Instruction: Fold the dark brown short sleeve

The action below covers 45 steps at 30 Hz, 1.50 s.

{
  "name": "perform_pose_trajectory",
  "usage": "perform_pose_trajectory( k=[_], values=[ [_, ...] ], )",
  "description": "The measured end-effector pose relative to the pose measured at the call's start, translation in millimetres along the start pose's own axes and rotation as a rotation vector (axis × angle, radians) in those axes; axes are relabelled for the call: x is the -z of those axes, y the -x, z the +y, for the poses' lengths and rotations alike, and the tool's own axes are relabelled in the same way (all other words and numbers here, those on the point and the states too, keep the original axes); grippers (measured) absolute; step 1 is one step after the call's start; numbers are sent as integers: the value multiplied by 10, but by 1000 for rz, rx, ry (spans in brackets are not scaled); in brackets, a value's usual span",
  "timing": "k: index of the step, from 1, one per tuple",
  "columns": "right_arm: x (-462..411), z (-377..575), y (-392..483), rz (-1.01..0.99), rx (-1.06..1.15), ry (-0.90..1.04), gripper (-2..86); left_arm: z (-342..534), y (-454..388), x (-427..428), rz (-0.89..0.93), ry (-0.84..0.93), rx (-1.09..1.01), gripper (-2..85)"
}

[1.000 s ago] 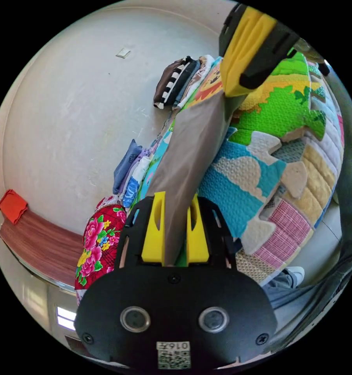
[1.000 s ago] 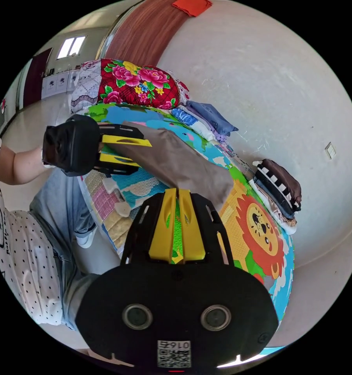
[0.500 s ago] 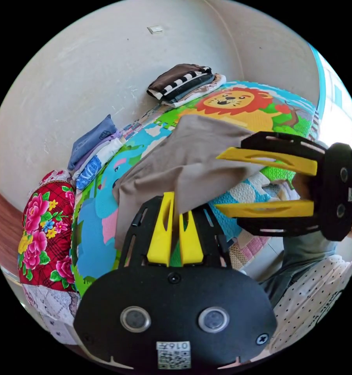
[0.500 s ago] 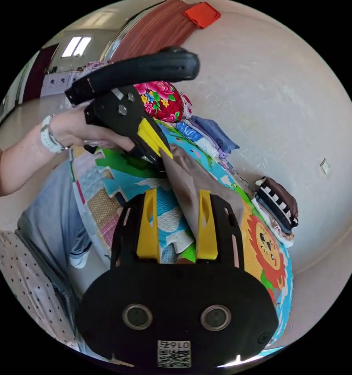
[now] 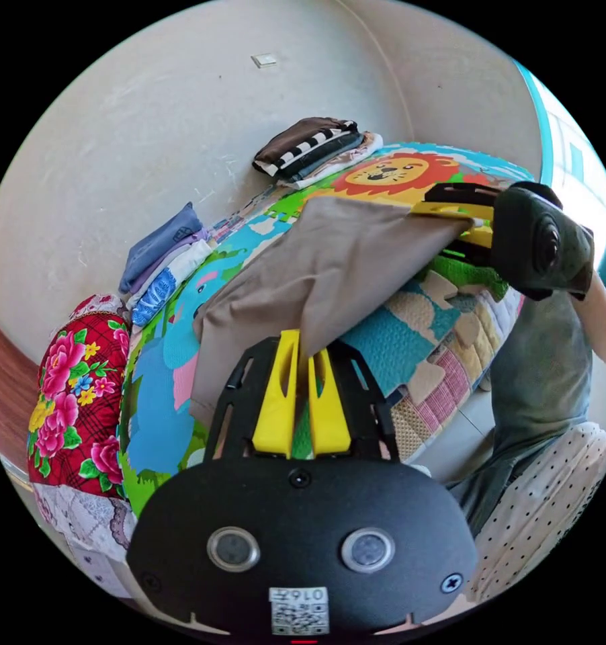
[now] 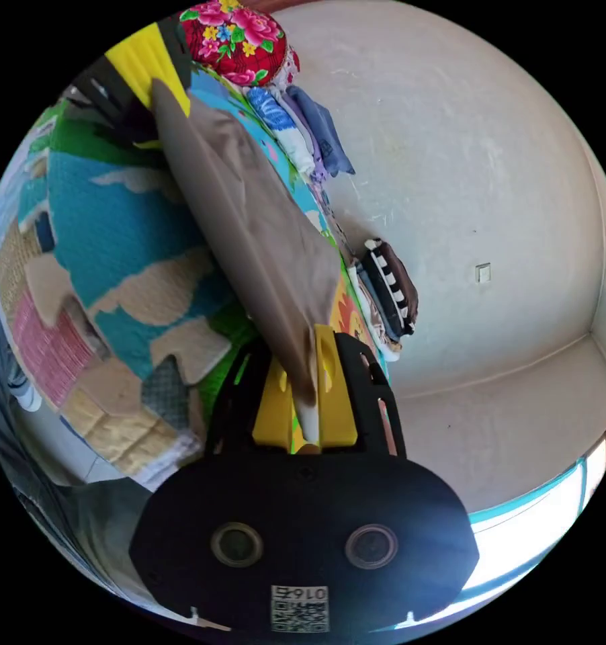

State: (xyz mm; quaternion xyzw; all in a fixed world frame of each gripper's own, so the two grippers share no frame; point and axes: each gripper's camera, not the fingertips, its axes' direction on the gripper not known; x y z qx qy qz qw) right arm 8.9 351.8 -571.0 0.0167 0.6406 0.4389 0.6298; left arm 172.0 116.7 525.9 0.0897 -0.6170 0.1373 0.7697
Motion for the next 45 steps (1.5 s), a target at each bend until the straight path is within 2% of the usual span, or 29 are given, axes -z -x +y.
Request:
perform_pose_trajectory(
  k=[2,9,18,22,26,37,45],
  values=[
    [-56,92,35,56,44,-9,46,60,-73,-41,-44,13,-16,30],
    [145,171,107,11,96,-157,23,290,-253,-95,-289,44,-104,63],
    [276,81,249,61,198,-238,18,480,-179,-264,-465,105,-209,54],
    [298,78,191,-11,169,-244,17,519,-60,-271,-390,106,-151,5],
    [327,91,200,-36,150,-253,19,575,59,-241,-310,86,-116,-8],
    [605,233,392,99,132,-299,83,613,102,-304,-321,112,-133,-9],
    [911,338,647,170,180,-346,82,700,234,-305,-289,95,-95,-10]
  ],
)
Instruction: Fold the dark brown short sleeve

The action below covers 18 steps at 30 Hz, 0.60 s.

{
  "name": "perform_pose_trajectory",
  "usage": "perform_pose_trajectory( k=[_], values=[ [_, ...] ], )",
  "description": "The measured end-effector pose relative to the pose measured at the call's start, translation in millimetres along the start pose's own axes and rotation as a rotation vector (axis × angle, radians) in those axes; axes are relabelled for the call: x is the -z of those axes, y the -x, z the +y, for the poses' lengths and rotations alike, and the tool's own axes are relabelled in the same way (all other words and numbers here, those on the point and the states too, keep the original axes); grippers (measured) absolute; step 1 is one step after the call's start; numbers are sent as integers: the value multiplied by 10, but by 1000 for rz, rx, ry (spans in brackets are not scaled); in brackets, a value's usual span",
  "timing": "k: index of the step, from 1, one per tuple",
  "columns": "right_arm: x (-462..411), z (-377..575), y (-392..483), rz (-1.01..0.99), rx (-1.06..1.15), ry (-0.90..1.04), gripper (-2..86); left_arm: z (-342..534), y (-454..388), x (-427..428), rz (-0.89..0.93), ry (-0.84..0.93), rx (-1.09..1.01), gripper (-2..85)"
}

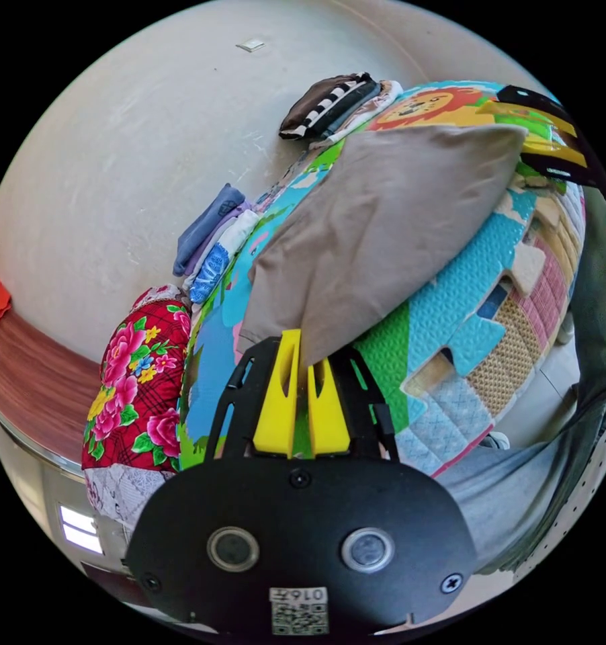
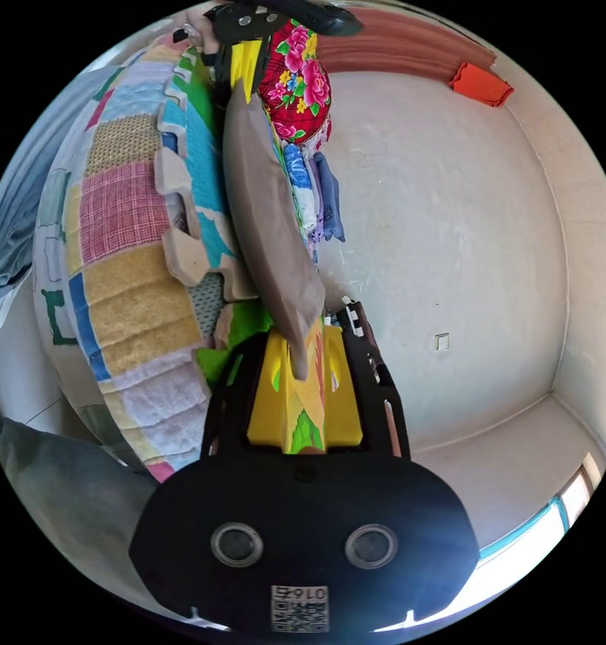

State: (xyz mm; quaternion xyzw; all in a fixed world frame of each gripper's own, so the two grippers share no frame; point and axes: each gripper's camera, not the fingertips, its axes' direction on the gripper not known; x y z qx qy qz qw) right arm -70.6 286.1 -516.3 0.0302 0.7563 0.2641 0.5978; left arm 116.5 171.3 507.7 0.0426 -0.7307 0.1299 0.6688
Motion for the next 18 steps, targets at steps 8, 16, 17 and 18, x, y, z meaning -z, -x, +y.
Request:
perform_pose_trajectory(
  k=[8,16,17,18],
  values=[
    [116,-224,169,32,114,-14,82,84,53,-24,-8,-8,18,-10],
    [207,-205,48,39,60,4,99,152,126,-47,-5,-13,30,-10],
    [223,-206,37,75,56,9,101,163,139,-50,-2,-14,33,-10],
    [231,-206,32,89,58,11,101,174,153,-54,0,-16,36,-10]
  ],
)
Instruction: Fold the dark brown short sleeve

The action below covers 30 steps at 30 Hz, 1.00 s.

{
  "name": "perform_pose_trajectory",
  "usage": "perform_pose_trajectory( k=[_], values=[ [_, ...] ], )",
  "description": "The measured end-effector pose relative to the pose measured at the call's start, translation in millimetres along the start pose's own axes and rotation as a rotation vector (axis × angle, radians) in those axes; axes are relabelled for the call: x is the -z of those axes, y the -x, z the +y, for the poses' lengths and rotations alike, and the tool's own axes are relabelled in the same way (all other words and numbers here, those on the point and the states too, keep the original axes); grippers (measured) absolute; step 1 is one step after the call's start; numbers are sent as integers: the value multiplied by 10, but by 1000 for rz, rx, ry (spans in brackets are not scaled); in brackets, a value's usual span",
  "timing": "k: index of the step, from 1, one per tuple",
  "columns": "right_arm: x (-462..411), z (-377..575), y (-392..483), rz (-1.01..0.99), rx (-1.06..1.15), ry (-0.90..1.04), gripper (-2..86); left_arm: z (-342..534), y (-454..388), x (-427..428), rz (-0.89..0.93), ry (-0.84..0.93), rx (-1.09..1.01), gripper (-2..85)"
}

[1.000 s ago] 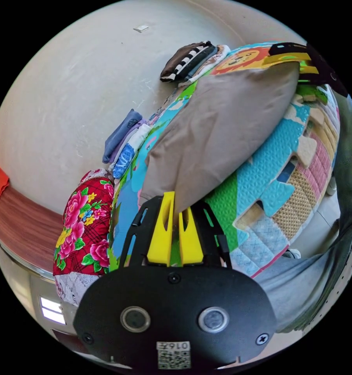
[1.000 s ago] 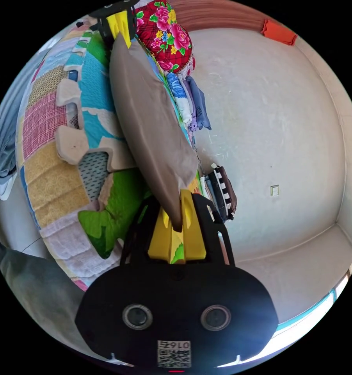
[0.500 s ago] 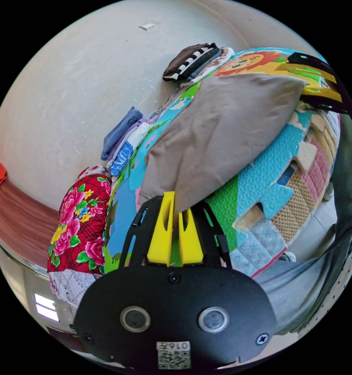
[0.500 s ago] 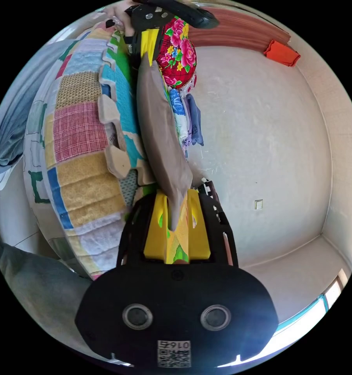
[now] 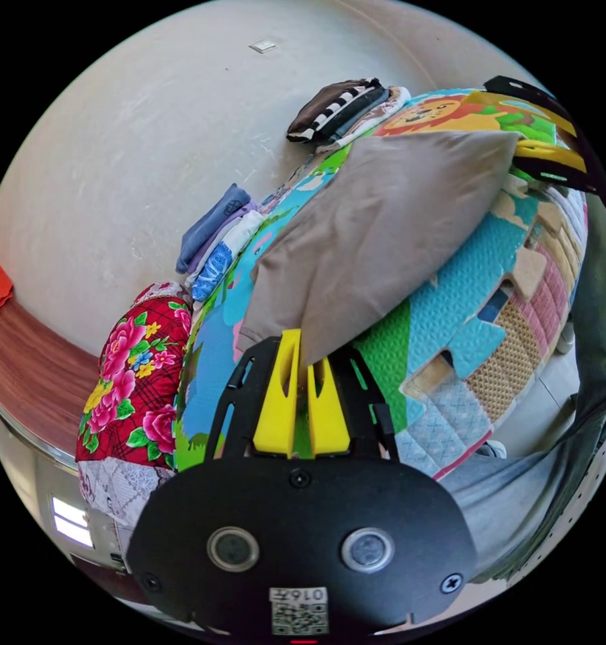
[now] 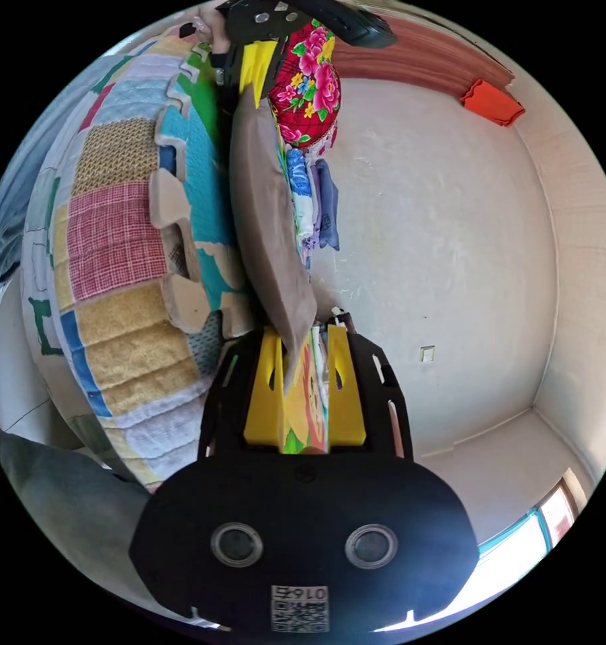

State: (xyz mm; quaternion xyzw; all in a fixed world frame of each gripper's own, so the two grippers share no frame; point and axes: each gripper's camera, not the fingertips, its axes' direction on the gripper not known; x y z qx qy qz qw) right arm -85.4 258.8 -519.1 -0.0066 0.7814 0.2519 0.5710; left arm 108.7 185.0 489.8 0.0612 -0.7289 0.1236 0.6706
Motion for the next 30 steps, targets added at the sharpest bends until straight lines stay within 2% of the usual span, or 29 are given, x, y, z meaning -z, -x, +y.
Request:
perform_pose_trajectory(
  k=[15,30],
  values=[
    [1,101,-205,-111,-40,-2,91,50,114,-55,-5,-3,11,-10],
    [-261,232,-468,-112,-51,9,72,-33,216,-175,-4,-4,14,-10]
  ],
)
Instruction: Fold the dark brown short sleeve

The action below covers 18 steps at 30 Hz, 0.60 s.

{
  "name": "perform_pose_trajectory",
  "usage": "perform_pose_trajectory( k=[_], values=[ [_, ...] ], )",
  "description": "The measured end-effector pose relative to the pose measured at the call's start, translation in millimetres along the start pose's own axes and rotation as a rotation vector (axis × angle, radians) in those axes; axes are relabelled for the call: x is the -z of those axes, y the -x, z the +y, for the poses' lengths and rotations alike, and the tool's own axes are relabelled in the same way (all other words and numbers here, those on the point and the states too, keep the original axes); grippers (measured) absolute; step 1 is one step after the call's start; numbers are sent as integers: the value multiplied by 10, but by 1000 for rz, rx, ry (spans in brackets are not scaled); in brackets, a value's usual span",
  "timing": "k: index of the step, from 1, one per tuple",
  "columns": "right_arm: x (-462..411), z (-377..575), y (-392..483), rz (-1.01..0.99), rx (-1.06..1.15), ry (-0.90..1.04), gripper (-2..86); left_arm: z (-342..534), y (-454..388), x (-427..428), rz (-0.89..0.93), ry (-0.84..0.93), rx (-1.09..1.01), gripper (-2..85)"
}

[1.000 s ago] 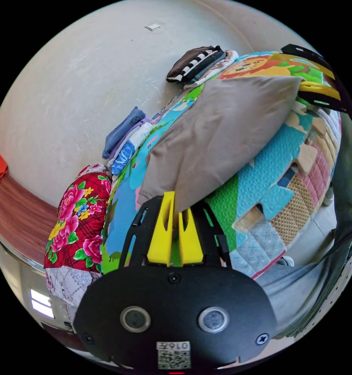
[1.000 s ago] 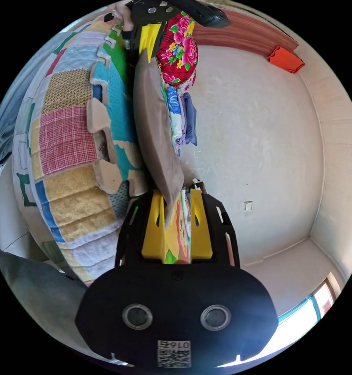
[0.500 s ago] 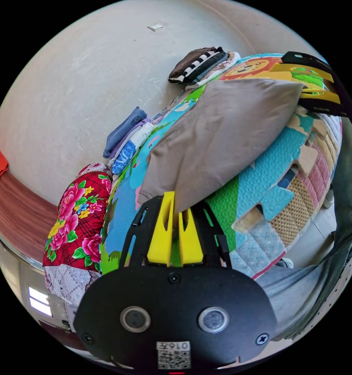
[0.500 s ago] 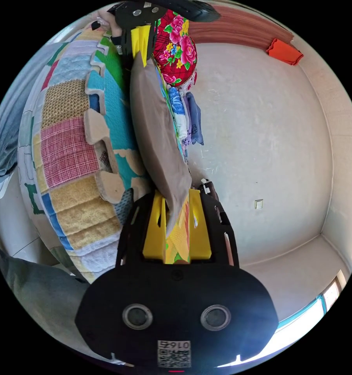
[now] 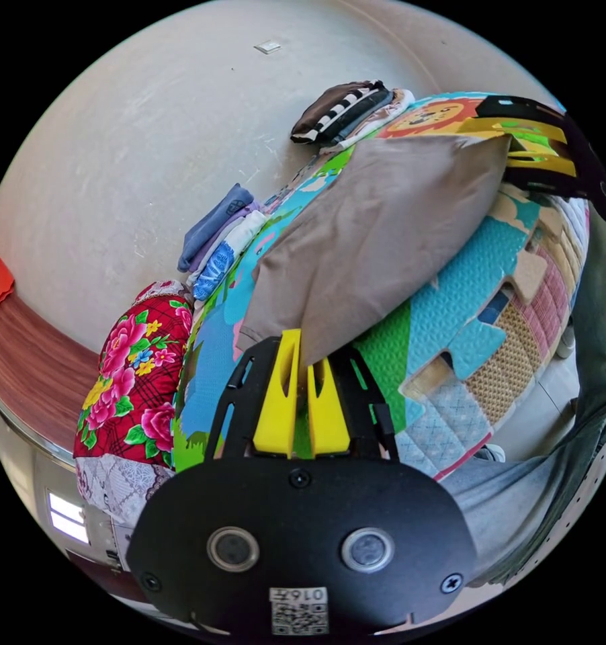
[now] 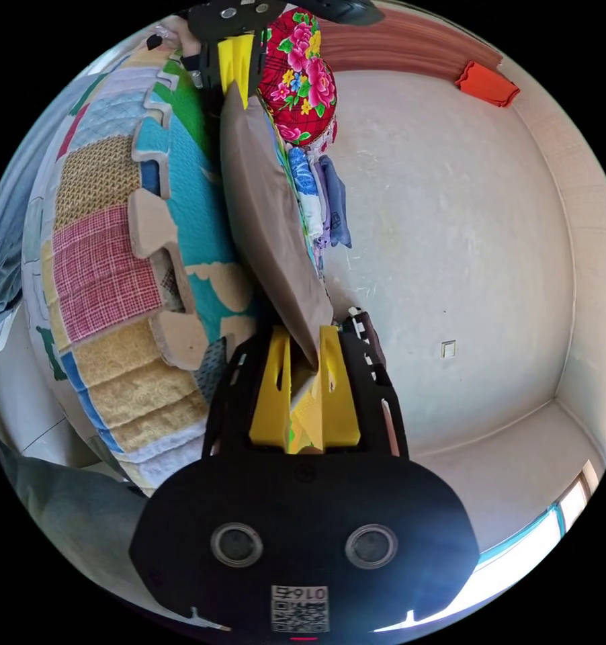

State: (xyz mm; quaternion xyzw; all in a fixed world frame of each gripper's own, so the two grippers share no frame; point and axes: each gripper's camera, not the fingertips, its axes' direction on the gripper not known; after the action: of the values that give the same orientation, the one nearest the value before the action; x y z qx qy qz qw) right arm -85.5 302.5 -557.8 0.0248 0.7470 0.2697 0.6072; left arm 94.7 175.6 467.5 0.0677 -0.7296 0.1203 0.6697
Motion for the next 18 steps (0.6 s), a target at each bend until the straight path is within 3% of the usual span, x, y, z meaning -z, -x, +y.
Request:
perform_pose_trajectory(
  k=[8,18],
  values=[
    [21,110,-442,-178,-67,-76,82,-118,30,-104,-6,0,7,-10],
    [-415,61,-637,-36,-20,-14,75,-363,85,-300,7,-4,16,-10]
  ],
)
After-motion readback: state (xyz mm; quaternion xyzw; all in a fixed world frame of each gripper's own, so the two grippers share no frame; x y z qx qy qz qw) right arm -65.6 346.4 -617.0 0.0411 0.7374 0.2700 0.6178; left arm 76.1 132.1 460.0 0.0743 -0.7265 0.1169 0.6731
